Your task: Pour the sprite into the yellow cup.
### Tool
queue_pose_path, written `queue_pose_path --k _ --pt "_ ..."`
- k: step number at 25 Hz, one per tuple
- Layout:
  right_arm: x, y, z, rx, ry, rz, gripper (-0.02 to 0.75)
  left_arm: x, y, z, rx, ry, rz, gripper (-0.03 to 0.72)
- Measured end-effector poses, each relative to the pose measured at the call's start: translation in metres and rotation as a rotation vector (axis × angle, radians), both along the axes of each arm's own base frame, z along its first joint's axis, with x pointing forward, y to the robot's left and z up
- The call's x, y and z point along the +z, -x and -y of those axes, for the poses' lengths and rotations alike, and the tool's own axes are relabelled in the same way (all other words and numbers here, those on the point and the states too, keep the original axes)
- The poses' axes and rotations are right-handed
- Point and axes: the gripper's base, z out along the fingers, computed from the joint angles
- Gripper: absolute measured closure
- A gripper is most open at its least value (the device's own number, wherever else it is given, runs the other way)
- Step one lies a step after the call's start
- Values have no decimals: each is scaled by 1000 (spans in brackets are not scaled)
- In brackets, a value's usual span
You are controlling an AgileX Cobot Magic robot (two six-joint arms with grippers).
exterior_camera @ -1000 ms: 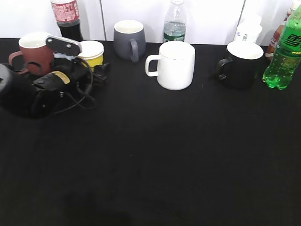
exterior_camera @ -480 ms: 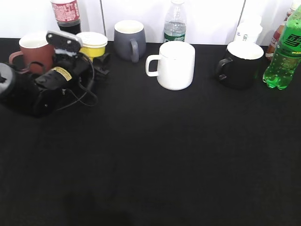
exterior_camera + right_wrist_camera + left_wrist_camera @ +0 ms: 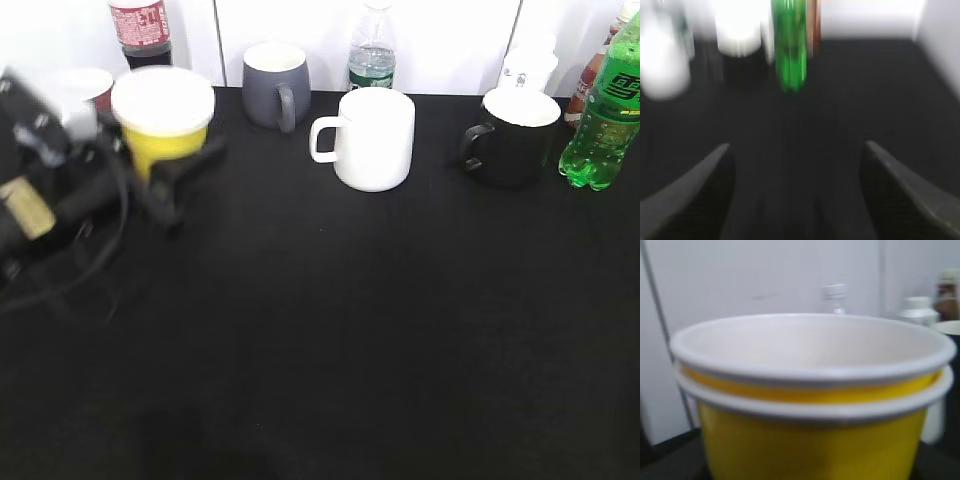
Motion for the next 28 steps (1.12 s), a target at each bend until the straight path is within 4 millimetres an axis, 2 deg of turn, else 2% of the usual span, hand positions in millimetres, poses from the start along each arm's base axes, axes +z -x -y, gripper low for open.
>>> queue_pose_path --k 4,7,9,11,13,16,20,23,28 --pt "-13 -63 2 -4 11 168 152 -8 14 -3 -12 -19 -44 208" --pt "-22 -110 4 -7 0 161 152 -9 15 -4 -12 -20 -47 208" --pt "-37 -141 5 -9 0 124 152 -9 15 -4 -12 -20 -47 208" --pt "-63 -179 6 -11 2 125 152 -9 15 -4 -12 -20 -47 208" --pt "-82 -203 7 -13 6 189 94 -9 15 -4 -12 -20 -47 208" --pt "-121 -227 8 -14 7 153 64 -9 15 -4 -12 -19 -48 208" --pt "-153 -258 9 -23 -15 134 64 -9 15 -4 -12 -19 -48 208" --pt "-158 -280 10 -26 -31 128 64 -9 15 -4 -12 -19 -48 208" --pt "-162 -306 10 -25 -32 129 64 -9 15 -4 -12 -19 -48 208"
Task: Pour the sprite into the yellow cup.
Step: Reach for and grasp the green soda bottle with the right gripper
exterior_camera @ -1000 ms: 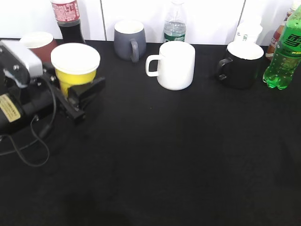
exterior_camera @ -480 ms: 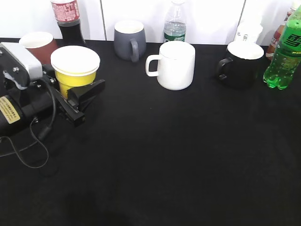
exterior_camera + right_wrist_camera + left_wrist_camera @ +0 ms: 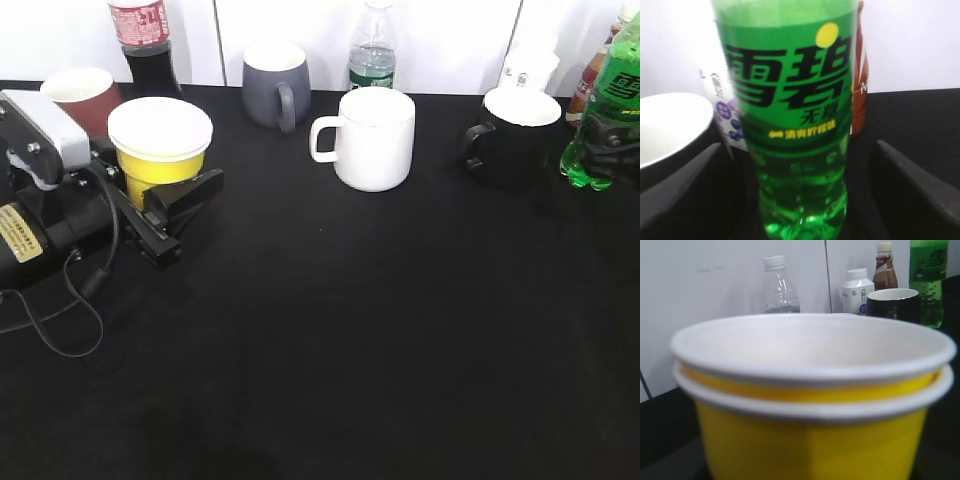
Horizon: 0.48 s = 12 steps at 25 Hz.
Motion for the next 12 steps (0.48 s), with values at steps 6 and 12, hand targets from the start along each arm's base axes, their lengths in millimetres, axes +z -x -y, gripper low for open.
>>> queue_pose_path --k 6,12 --pt "-8 -33 1 2 3 19 64 1 0 0 0 1 2 208" --pt "-21 -51 2 2 4 9 133 1 0 0 0 1 2 208"
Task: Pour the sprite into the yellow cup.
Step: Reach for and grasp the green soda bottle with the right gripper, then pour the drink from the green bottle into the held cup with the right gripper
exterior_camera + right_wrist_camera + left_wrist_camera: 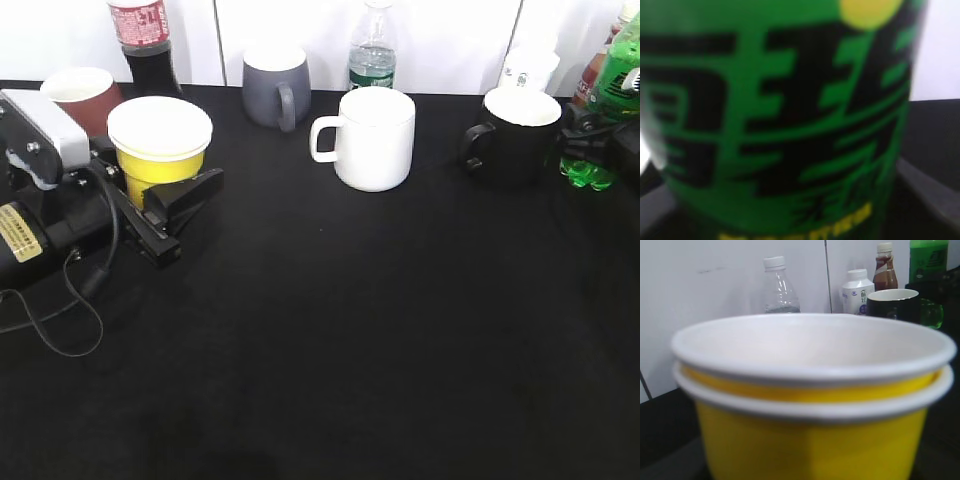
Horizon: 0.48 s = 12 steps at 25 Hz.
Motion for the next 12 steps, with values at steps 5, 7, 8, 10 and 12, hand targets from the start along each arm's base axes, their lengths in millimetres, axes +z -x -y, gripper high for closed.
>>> queue_pose_path --k 5,7,8,10,12 --pt "0 2 -1 14 36 10 300 0 0 0 0 0 0 208" --pt "8 23 -4 45 50 6 303 0 1 1 -16 -6 2 208" --pt "16 35 -6 63 57 17 304 -1 3 3 -42 -15 5 208" --pt "40 62 -11 116 80 62 305 -2 6 6 -93 1 -28 208" --pt "59 91 -18 183 114 84 306 -3 10 8 -136 7 -49 208"
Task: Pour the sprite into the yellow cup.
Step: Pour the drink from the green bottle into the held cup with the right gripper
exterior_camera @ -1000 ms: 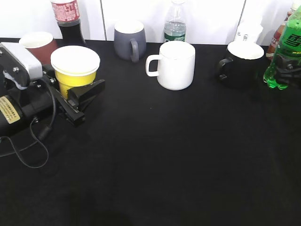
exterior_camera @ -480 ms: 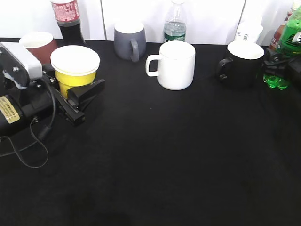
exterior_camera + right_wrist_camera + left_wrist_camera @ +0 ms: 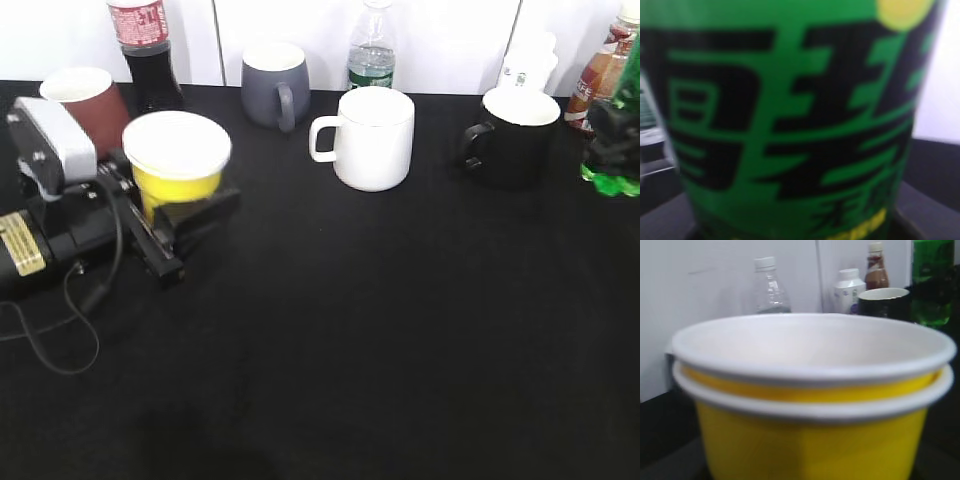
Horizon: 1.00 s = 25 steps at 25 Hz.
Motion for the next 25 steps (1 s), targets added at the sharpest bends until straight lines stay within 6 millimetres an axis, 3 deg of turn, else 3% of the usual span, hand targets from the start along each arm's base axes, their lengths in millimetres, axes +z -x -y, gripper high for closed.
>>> queue_pose_path --k 3,7,12,16,20,25 --pt "22 25 -25 101 41 -22 307 0 5 7 -47 -2 -7 208" --pt "23 43 -93 325 109 -62 308 0 19 30 -142 0 -8 208" --pt "32 32 -153 496 334 -12 308 0 25 38 -172 3 -8 208" --pt "19 16 -166 536 655 70 308 1 23 37 -146 13 -12 208" --pt "39 -2 -170 450 859 217 308 1 21 36 -122 21 -15 208" --pt "42 -4 -170 424 1114 319 309 1 20 35 -105 27 -17 208"
